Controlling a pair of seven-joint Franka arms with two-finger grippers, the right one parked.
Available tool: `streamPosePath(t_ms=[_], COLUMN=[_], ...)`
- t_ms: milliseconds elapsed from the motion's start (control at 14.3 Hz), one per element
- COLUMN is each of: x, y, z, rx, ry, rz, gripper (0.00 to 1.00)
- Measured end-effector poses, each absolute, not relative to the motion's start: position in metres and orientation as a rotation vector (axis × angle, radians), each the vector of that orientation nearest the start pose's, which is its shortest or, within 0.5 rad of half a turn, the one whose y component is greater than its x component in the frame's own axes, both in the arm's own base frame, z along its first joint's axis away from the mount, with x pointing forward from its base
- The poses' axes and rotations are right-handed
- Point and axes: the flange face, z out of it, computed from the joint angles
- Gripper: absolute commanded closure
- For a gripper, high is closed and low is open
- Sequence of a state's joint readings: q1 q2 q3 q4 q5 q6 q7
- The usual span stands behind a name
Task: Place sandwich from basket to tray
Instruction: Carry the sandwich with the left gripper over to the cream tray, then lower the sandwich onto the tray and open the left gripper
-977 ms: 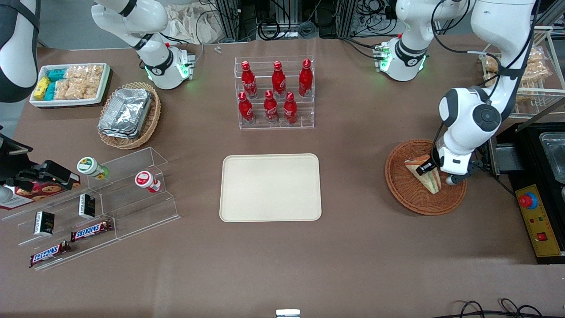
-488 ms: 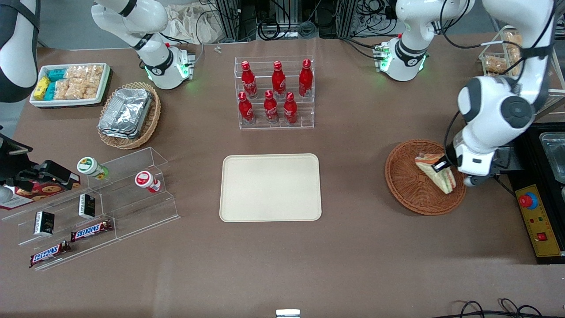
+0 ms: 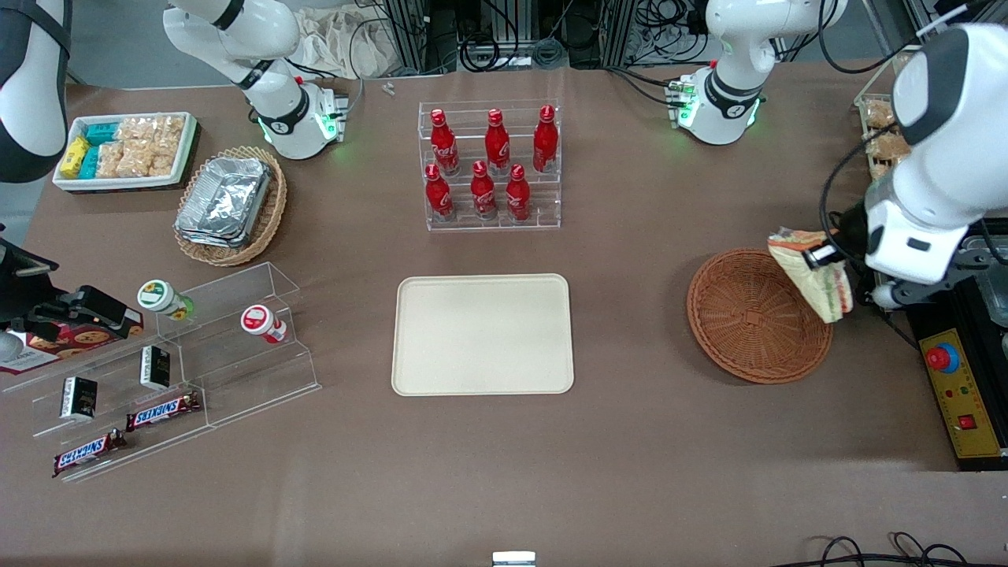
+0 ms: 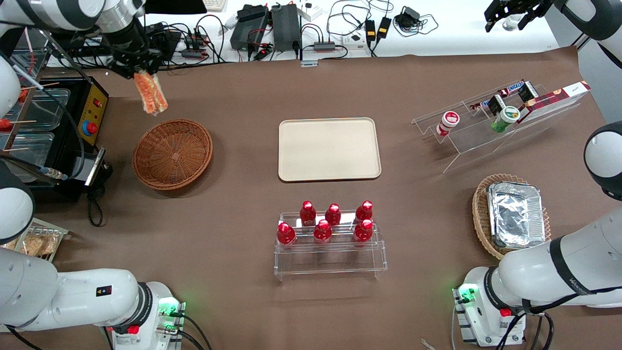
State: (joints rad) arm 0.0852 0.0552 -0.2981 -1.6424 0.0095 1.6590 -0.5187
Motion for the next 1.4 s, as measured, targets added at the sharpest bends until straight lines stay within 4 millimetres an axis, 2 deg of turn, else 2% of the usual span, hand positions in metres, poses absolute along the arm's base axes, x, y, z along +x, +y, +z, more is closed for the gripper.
streamPosePath(t_ms=[70,140,279,419,628,767,907,977,1116,1256,1326,1395], x=[0.558,0.552,0.541,0.539,0.549,0.554,0.545,0.54,0.535,0.539,0.542,0.543], y=[-0.151,-0.188,-0.251,-0.291,-0.339,-0.371,-0.411,-0.426,-0.44,-0.442,-0.442,-0.443], z=[0.573,0.569,0.544,0.509,0.445,0.389,0.328,0.3,0.258,0.239,0.235,0.232], rx=[-3.121,-3.141,-3.161,-3.182,-3.234,-3.228,-3.191,-3.173,-3.156,-3.172,-3.184,-3.191], ry=[-0.377,-0.271,-0.087,0.033,0.135,0.127,0.071,0.047,0.025,0.018,0.017,0.026], rz=[0.048,0.062,0.134,0.202,0.233,0.208,0.136,0.099,0.085,0.089,0.074,0.056], gripper=[1.0,1.0,1.0,1.0,1.0,1.0,1.0,1.0,1.0,1.0,0.94,0.67])
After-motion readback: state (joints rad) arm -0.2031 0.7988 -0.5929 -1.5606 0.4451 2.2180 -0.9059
